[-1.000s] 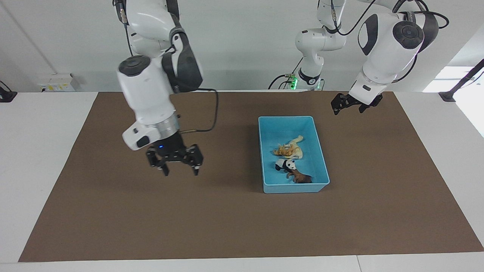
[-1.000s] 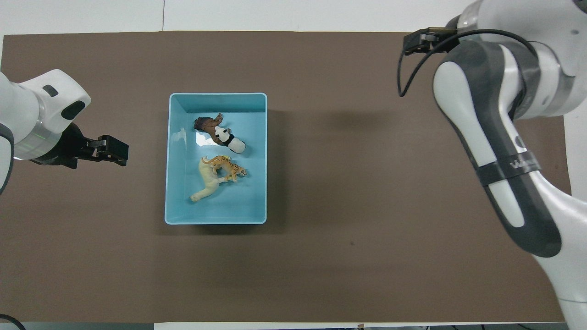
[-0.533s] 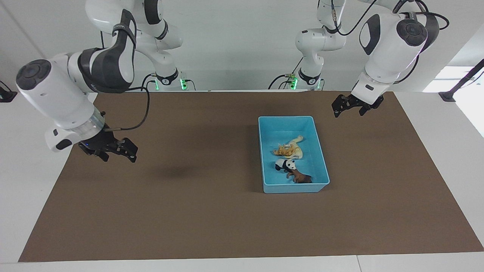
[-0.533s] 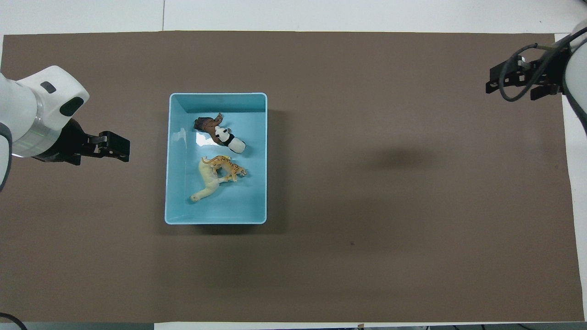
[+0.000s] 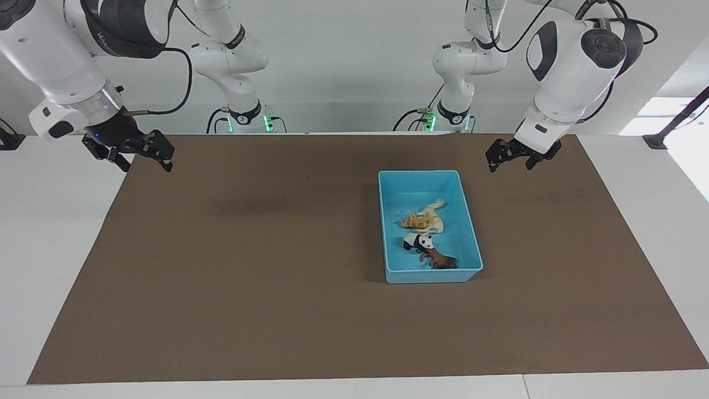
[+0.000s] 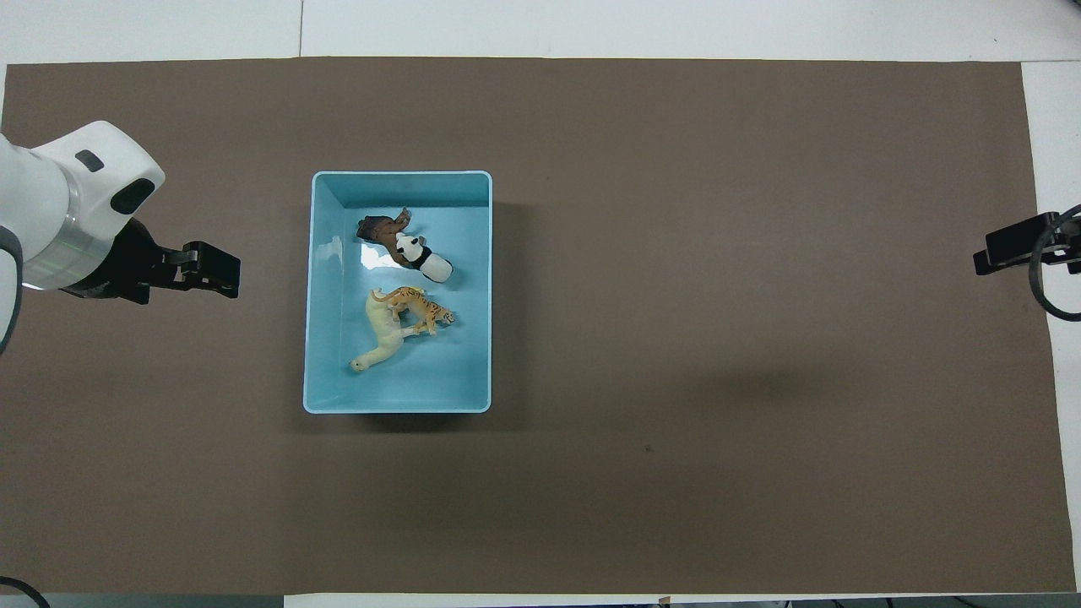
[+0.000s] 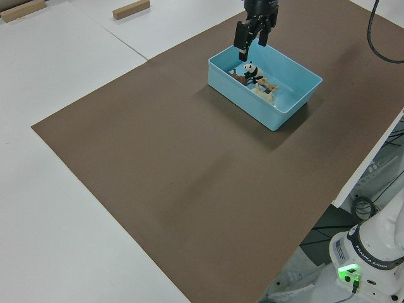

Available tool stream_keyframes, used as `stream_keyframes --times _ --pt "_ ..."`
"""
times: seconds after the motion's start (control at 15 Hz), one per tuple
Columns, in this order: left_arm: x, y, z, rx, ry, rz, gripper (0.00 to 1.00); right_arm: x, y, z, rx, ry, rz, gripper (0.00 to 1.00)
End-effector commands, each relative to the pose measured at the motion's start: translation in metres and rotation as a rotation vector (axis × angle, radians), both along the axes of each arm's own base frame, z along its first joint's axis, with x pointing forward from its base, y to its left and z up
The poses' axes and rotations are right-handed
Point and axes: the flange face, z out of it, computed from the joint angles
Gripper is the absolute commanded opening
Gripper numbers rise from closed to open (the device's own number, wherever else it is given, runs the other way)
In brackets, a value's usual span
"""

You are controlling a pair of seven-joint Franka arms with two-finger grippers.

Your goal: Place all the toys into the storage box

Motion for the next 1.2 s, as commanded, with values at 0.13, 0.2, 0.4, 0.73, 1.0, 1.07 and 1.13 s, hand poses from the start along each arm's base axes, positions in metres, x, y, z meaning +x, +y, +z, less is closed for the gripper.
stream_keyframes --times 0.13,0.2,0.4,0.73,1.0,1.07,1.13 --pt "0.0 -0.003 0.011 -0.021 -0.066 -0.015 1.0 -0.001 0.01 0.002 -0.125 -0.004 0.057 1.0" --pt "0.007 -0.006 0.018 -0.026 -0.124 -0.018 1.0 0.0 0.01 0.003 -0.129 -0.013 0.036 1.0" --pt "0.018 -0.006 0.042 -0.037 -0.138 -0.023 1.0 0.005 0.014 0.006 -0.121 -0.051 -0.007 1.0" --pt "0.008 -0.007 0.045 -0.02 -0.048 -0.032 1.0 0.012 0.019 0.019 -0.061 -0.101 -0.06 1.0" --pt "0.006 -0.005 0.044 -0.018 -0.044 -0.025 1.0 0.012 0.021 0.019 -0.022 -0.103 -0.065 1.0" --pt "0.006 -0.004 0.044 -0.018 -0.042 -0.023 1.0 0.012 0.021 0.019 -0.022 -0.104 -0.066 1.0" --pt "0.005 -0.004 0.043 -0.017 -0.038 -0.022 1.0 0.012 0.022 0.02 -0.023 -0.106 -0.065 1.0"
